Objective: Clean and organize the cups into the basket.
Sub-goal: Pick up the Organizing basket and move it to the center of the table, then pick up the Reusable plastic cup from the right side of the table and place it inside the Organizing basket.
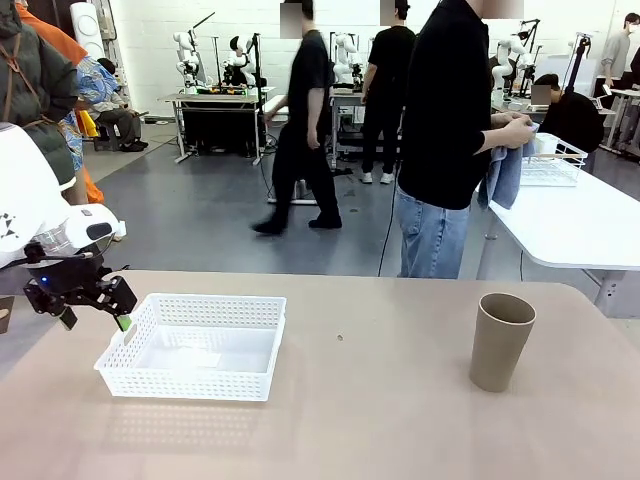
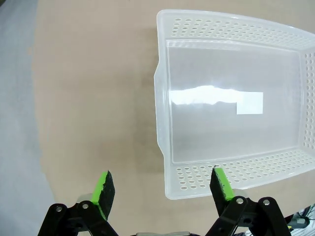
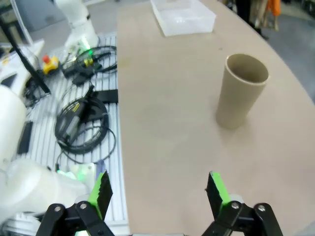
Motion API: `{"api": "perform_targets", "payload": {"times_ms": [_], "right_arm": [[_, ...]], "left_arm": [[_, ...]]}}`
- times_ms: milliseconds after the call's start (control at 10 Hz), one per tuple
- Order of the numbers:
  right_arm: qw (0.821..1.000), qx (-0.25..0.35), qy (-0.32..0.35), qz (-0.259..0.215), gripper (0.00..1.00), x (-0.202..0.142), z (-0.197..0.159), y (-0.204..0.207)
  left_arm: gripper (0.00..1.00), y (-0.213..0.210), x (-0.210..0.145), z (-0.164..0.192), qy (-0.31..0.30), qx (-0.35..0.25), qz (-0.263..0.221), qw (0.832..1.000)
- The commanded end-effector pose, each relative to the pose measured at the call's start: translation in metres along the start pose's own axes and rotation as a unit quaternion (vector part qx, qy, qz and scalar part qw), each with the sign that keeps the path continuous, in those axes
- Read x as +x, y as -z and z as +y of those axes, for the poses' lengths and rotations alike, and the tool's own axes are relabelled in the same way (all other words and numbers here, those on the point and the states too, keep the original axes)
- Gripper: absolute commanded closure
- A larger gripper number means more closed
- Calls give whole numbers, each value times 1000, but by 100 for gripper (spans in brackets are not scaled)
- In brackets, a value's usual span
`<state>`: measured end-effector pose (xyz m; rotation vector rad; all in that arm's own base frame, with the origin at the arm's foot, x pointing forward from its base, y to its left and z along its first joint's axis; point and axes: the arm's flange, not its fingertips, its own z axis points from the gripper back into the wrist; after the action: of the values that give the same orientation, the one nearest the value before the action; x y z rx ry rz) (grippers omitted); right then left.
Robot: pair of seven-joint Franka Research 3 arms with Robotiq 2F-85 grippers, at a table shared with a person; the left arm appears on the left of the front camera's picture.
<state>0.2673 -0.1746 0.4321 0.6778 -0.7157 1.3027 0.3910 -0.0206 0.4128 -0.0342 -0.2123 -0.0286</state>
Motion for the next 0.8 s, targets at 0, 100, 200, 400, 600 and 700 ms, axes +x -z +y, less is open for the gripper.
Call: {"api": "perform_targets", "payload": {"times_ms": [0, 100, 200, 400, 600, 700], "right_arm": [[998, 1, -53, -27, 0, -24, -59, -7], [996, 27, -47, -68, 0, -29, -79, -12], [995, 28, -24, -94, 0, -30, -96, -14], [993, 18, 25, -117, 0, -23, -117, -6], [994, 11, 43, -101, 0, -18, -122, 10], [994, 21, 10, -106, 0, -28, -119, 5]], "left_arm": [[0, -1, -1, 0, -2, 8, -3, 1000], [0, -1, -1, 0, -2, 8, -3, 1000], [0, -1, -1, 0, -2, 8, -3, 1000], [0, -1, -1, 0, -2, 8, -3, 1000], [0, -1, -1, 0, -2, 8, -3, 1000], [0, -1, -1, 0, -2, 8, -3, 1000]]}}
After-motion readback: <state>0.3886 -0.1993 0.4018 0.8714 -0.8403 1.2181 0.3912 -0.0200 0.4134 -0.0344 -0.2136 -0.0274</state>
